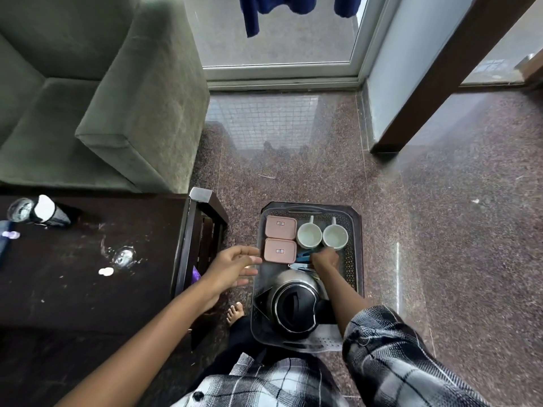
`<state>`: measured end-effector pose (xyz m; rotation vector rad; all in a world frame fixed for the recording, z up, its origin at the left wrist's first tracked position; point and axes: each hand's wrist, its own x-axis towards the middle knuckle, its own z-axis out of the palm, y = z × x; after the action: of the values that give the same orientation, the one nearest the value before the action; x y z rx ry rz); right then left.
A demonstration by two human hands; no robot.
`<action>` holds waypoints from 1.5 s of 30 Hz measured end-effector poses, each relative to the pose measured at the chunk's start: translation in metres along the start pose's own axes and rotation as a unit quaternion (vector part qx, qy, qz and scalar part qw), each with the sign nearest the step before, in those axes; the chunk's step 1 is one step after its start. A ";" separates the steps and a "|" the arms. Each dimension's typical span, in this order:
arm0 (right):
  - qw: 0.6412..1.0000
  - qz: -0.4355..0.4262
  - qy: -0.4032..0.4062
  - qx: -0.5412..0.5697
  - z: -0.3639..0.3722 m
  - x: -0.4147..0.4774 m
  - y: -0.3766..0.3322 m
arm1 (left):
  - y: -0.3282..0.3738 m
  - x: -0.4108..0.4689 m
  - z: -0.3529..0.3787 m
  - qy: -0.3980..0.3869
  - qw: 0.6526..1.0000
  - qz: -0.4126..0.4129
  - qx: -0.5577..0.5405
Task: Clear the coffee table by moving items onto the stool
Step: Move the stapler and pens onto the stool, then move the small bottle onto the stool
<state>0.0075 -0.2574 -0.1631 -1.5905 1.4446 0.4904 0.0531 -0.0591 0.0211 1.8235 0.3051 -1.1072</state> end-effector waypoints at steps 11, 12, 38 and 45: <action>0.993 -0.060 -0.013 -0.104 -0.014 -0.015 0.001 | -0.006 -0.001 -0.002 0.013 1.000 -0.013 -0.020; 0.993 -0.068 -0.022 -0.090 -0.018 -0.017 0.001 | -0.007 -0.001 -0.001 0.012 1.000 -0.013 -0.022; 0.842 -0.367 -0.329 -0.220 0.311 -0.384 -0.009 | -0.275 -0.153 -0.290 0.191 0.939 0.023 -0.286; 0.827 -0.360 -0.336 -0.270 0.389 -0.431 -0.014 | -0.326 -0.182 -0.374 0.242 0.913 0.033 -0.328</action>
<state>0.0240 0.3049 -0.0201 -1.9589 0.1138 0.9226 -0.0406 0.4612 0.0258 1.4450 0.7968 -0.3983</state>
